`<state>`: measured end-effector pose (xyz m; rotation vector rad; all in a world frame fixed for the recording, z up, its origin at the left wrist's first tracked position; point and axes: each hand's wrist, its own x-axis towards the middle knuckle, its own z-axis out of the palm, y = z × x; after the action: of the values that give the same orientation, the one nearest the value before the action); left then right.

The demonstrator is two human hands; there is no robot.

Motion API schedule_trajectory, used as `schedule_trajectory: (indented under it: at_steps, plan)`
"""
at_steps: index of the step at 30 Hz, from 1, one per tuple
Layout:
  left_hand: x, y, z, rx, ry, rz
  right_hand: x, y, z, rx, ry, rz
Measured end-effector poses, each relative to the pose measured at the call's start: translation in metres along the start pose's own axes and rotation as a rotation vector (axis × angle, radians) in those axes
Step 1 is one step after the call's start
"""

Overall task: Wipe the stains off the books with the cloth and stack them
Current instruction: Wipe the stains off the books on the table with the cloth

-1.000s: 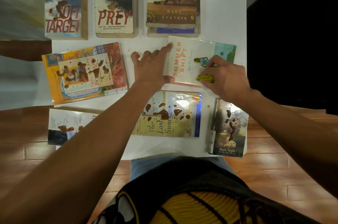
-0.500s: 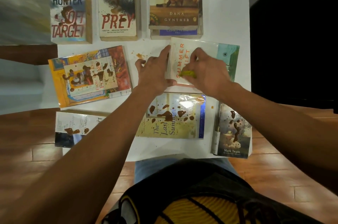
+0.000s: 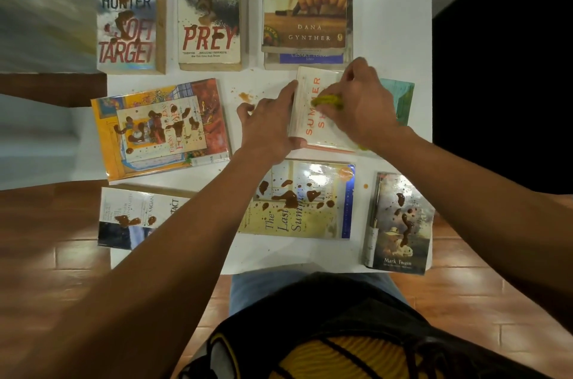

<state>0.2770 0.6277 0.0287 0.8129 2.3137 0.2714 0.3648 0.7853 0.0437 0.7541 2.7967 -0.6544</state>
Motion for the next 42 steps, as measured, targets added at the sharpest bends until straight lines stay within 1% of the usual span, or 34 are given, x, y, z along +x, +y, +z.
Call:
schedule_trajectory:
  at_steps: [2,3,4,6,7,8,10,11,12,15,16,17,20,21,22,24,25,26,28,29,31,34,37,42]
  plan:
    - [0.0,0.0,0.0,-0.012,-0.003,0.001,0.007,0.0,0.0,0.041,0.068,0.122]
    - [-0.001,0.001,0.0,-0.011,-0.002,0.002,0.007,-0.001,0.001,0.034,0.081,0.124]
    - [-0.001,0.0,0.0,-0.006,0.0,0.002,0.004,-0.004,0.002,0.014,0.073,0.071]
    - [0.0,-0.001,0.001,0.004,0.01,0.007,-0.005,-0.008,0.005,-0.03,-0.003,-0.076]
    - [0.0,-0.002,0.0,0.003,0.011,0.011,-0.006,-0.007,0.005,-0.028,-0.018,-0.104]
    - [0.0,-0.003,0.0,-0.001,0.008,0.015,-0.002,-0.006,0.003,-0.009,0.003,-0.07]
    - [0.0,-0.003,-0.002,-0.013,0.002,0.017,0.01,-0.004,0.0,0.053,0.084,0.083]
    - [0.0,-0.003,-0.002,-0.016,0.0,0.016,0.013,-0.005,0.0,0.063,0.098,0.119]
    - [0.0,-0.003,-0.002,-0.015,-0.001,0.014,0.014,-0.006,0.0,0.049,0.076,0.089]
    - [0.0,-0.003,0.0,0.002,0.004,0.018,0.005,-0.01,0.003,-0.009,-0.092,-0.14]
    - [0.0,-0.003,0.0,0.003,0.002,0.018,0.006,-0.009,0.002,-0.022,-0.1,-0.157]
    - [-0.001,-0.003,0.0,0.002,0.002,0.018,0.009,-0.007,0.002,-0.024,-0.072,-0.125]
    - [-0.002,-0.002,-0.002,-0.012,0.003,0.009,0.02,-0.006,0.004,0.083,0.093,0.137]
    - [-0.002,-0.001,-0.001,-0.014,0.004,0.004,0.018,-0.008,0.006,0.075,0.118,0.136]
    - [-0.002,-0.001,-0.001,-0.012,0.007,0.002,0.014,-0.01,0.009,0.044,0.112,0.074]
    - [-0.002,-0.001,0.0,0.001,0.009,0.003,0.005,-0.013,0.014,-0.001,0.043,-0.082]
    - [-0.002,0.0,0.0,0.003,0.006,0.001,0.005,-0.013,0.014,-0.007,0.021,-0.108]
    - [-0.002,0.0,0.0,0.0,0.001,-0.001,0.008,-0.011,0.013,0.002,0.028,-0.079]
    - [-0.002,0.0,-0.001,-0.008,0.0,-0.007,0.018,-0.01,0.01,0.04,0.083,0.034]
    - [-0.002,0.0,-0.001,-0.008,0.003,-0.008,0.021,-0.01,0.008,0.049,0.097,0.052]
    - [-0.002,-0.001,0.0,-0.008,0.009,-0.003,0.018,-0.011,0.008,0.034,0.052,-0.025]
    - [-0.001,-0.001,0.002,-0.008,0.013,-0.005,-0.003,-0.009,0.008,-0.003,-0.086,-0.179]
    - [-0.002,-0.001,0.002,0.006,0.017,-0.007,-0.022,0.002,0.008,-0.011,-0.122,-0.219]
    - [-0.004,0.0,0.002,0.003,0.01,-0.015,-0.039,0.026,-0.002,-0.092,-0.171,-0.284]
